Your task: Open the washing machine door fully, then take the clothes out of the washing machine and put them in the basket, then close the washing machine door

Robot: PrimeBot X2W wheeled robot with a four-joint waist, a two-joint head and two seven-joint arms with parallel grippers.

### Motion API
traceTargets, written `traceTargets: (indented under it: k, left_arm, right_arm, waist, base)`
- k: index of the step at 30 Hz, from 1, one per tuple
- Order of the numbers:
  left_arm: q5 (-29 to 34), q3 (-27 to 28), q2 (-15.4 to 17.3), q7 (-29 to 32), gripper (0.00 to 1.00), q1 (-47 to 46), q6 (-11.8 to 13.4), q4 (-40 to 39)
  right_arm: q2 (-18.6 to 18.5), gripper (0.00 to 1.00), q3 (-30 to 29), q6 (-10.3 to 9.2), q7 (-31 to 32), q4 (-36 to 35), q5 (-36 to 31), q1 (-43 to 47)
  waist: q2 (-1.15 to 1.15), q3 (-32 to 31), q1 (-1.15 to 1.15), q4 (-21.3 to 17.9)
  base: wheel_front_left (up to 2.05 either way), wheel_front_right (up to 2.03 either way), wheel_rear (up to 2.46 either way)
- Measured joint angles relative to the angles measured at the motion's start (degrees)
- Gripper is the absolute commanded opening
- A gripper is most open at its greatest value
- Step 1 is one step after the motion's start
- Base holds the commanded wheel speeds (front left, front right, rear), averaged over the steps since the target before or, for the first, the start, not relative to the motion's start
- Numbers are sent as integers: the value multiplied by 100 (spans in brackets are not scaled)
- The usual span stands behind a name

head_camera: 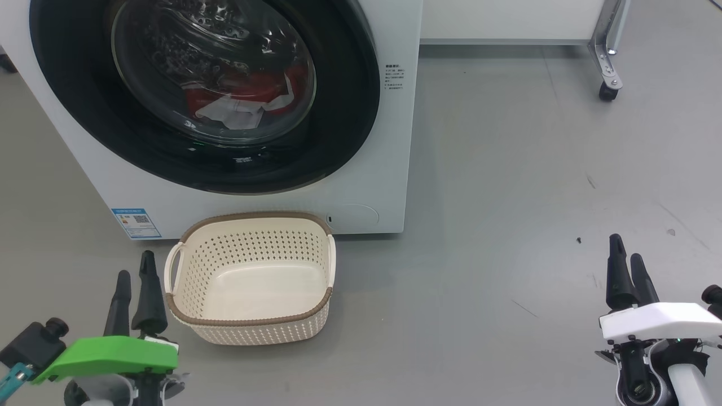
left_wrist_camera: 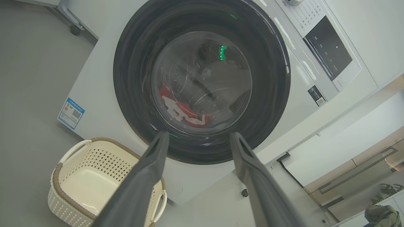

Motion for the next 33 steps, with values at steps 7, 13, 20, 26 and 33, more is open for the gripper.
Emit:
traceTargets:
  k: [7,13,20,26,33]
  left_arm:
    - [828,-238,14,-125,100,2,103,-76]
    - [1655,-433,20,-246,100,15,257,-125]
    - [2494,-671,45,-397,100,86,464,-126]
    - [3051,-839,63,-517,100,94,613,-114]
    - [3594,-993,81,-665,100,176,806,-3]
  right_arm:
    - [-59,100,212,-33,-154,-18,-760,0]
    - [-77,100,365,-101,-253,-25,-1327,0]
    - [-102,100,526,-158,-423,-35,-2041,-1]
    - [-103,100,617,-219,-517,-35,-2548,-2]
    - [-127,100,750,-304,-681,53,-3149,-3]
  waist:
    - [0,-8,0,-20]
    - [0,-8,0,-39]
    - [0,1,0,-71]
    - [0,7,0,-93]
    - [0,28,0,-126]
  base:
    - [0,0,0]
    - [0,0,0]
    - [0,0,0]
    - [0,0,0]
    - [0,0,0]
